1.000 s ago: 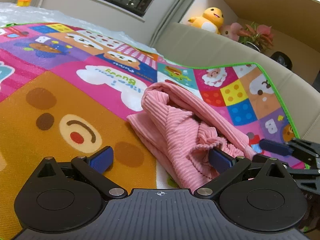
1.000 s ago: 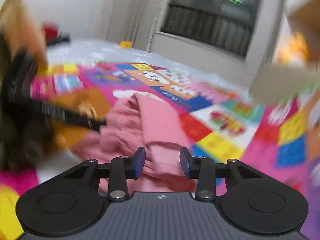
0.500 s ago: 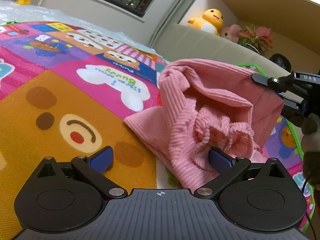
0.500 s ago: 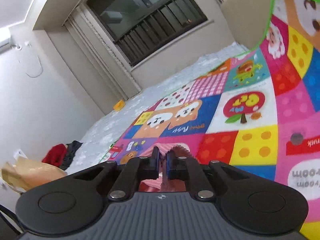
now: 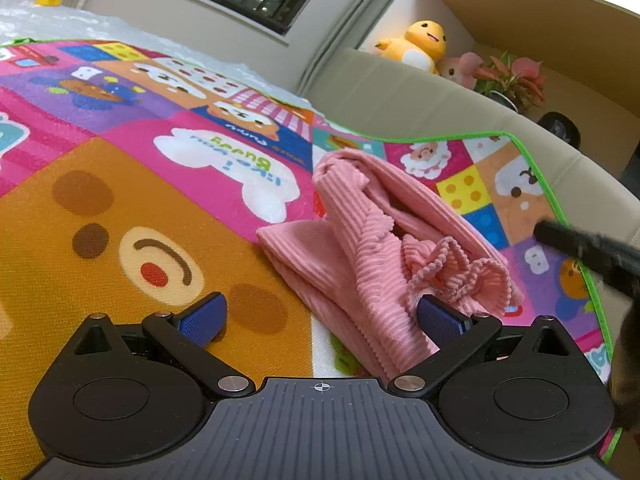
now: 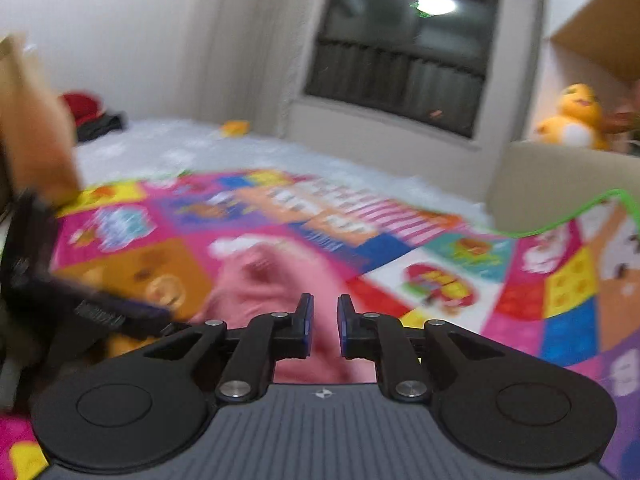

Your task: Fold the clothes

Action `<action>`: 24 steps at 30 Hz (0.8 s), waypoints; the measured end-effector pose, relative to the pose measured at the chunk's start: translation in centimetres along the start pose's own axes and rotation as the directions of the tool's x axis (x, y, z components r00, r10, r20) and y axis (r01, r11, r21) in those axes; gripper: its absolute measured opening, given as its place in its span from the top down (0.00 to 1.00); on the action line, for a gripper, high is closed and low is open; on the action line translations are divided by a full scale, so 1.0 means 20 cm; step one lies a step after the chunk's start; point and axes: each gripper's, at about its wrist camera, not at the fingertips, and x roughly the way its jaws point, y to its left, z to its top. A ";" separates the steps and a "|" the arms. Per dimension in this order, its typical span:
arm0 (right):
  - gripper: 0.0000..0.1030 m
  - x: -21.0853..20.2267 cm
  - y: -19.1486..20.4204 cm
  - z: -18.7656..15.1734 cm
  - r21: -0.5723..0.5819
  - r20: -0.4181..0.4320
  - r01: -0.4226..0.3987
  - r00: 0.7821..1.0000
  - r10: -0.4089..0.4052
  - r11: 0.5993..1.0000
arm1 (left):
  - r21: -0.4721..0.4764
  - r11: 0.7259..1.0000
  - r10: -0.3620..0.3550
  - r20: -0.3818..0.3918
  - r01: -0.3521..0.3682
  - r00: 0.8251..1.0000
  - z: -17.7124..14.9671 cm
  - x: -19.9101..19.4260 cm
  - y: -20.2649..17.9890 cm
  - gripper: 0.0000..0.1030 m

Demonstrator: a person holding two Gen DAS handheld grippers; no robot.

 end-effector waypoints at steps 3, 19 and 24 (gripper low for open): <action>0.88 0.10 0.06 -0.03 -0.003 -0.051 -0.034 0.998 0.033 0.999 | 0.002 1.000 0.002 0.000 -0.002 1.000 0.00 0.00 0.00 0.00; 0.68 0.29 0.00 -0.16 -0.018 -0.094 0.234 0.967 -0.235 0.972 | -0.016 1.000 -0.013 0.006 0.013 1.000 0.00 -0.01 0.01 0.00; 0.99 0.36 -0.03 -0.19 -0.050 -0.123 0.220 0.967 -0.224 0.974 | -0.023 1.000 -0.019 0.007 0.019 1.000 0.00 -0.01 0.02 0.00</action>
